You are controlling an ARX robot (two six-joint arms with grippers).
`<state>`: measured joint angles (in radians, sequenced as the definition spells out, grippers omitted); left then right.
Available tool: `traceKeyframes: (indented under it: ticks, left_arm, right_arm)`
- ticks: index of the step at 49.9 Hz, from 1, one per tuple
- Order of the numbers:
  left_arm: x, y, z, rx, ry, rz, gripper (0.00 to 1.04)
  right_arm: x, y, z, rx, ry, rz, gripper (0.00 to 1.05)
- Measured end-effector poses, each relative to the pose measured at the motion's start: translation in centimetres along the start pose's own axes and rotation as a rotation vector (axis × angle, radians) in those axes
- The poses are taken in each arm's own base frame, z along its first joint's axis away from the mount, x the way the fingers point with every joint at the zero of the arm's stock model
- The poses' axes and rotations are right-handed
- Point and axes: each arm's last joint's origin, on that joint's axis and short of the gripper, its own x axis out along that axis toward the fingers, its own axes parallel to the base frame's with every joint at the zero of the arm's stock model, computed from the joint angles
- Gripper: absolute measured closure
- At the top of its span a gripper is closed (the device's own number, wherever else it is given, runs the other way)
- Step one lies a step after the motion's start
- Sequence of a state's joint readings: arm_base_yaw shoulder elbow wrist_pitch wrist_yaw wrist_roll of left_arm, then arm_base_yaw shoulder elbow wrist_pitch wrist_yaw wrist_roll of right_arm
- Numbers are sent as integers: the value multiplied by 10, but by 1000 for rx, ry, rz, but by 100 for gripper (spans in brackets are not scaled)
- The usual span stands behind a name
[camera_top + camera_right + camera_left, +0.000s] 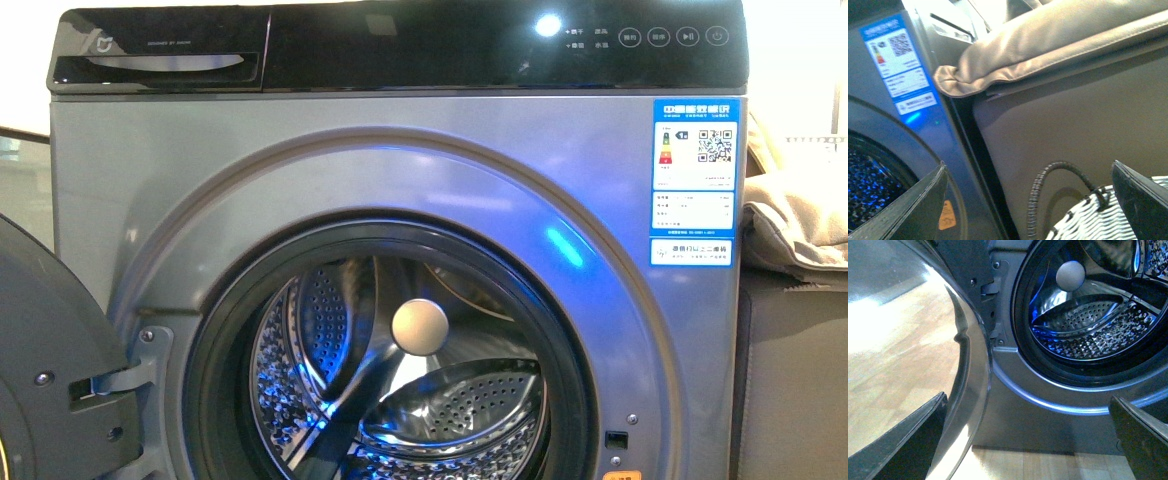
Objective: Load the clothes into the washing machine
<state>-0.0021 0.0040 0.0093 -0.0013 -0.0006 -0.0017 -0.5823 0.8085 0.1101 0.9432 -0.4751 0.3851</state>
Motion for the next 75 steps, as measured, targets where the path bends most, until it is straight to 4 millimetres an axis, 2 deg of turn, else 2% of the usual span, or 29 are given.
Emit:
traceKeyframes:
  ticks: [4, 8, 10, 14, 19, 31, 33, 42, 53, 68, 75]
  left_arm:
    - [0, 0, 0, 0, 0, 0, 6]
    - [0, 0, 0, 0, 0, 0, 6]
    - [0, 0, 0, 0, 0, 0, 6]
    - [0, 0, 0, 0, 0, 0, 6]
    - [0, 0, 0, 0, 0, 0, 6]
    - [0, 0, 0, 0, 0, 0, 6]
    - [0, 0, 0, 0, 0, 0, 6]
    - [0, 0, 0, 0, 0, 0, 6]
    - [0, 0, 0, 0, 0, 0, 6]
    - [0, 0, 0, 0, 0, 0, 6]
    - [0, 0, 0, 0, 0, 0, 6]
  right_arm:
    - [18, -25, 2, 29, 65, -84, 8]
    - [37, -55, -14, 103, 210, -180, 8]
    - [45, -70, -28, 124, 284, -218, 8]
    - [52, -85, -46, 145, 359, -260, 8]
    - [63, -111, -81, 140, 475, -327, 8]
    - [75, -152, -143, 162, 642, -440, 8]
    - [75, -161, -159, 170, 683, -466, 8]
    - [67, -176, -207, 184, 786, -519, 8]
    - [59, -190, -250, 161, 871, -568, 8]
    - [48, -207, -298, 168, 950, -595, 8]
    - [44, -210, -305, 185, 964, -588, 8]
